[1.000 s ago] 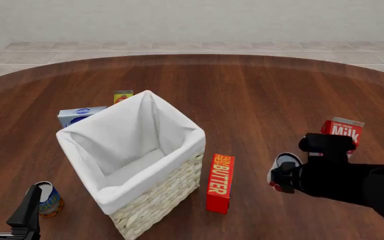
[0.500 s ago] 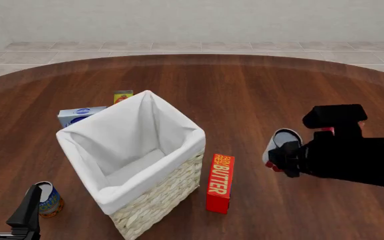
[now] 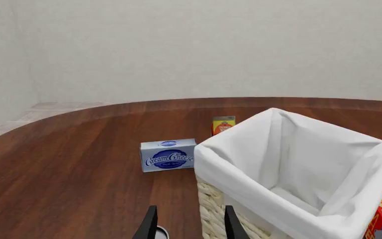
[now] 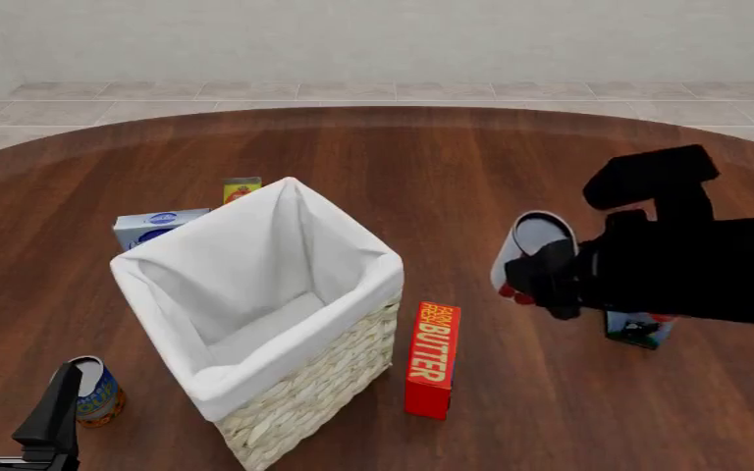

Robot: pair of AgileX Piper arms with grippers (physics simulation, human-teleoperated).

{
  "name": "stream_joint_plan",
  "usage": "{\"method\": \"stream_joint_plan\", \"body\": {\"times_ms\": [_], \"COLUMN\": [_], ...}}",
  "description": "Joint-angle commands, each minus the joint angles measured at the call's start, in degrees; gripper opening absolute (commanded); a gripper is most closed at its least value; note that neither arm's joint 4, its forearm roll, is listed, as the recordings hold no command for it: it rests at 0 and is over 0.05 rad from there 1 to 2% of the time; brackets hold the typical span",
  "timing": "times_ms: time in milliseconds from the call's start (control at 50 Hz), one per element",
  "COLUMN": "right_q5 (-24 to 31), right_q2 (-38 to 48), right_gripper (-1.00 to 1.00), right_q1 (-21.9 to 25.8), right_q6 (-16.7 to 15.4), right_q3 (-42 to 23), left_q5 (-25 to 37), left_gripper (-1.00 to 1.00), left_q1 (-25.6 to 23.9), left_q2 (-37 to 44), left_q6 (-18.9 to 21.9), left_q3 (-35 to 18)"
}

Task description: Pick up the tomato sauce, and put it in the basket.

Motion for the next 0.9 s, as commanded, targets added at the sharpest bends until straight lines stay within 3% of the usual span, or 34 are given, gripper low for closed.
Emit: {"method": "stream_joint_plan", "body": {"times_ms": [20,120,320,900], "right_q5": [0.3,0.8,0.3,3.6], "right_q2": [2.8,6.2,11.2,24.1], "right_gripper": [-1.00,-1.00,-1.00,-1.00], "right_q1": [2.6,5.0,7.9,11.4], "right_q6": [0.4,-1.0,-0.8,-2.1], "right_q3": [-3.8,-7.3,-12.7,-28.3], "left_q5": [0.0,0.0,0.0,0.0], "left_gripper": [1.00,1.00,1.00,1.00], "left_q1": [0.0,0.0,0.0,0.0], "left_q2": [0.0,0.0,0.0,0.0], "left_q6": [0.0,0.0,0.0,0.0], "left_q3": [0.0,0.0,0.0,0.0]}}
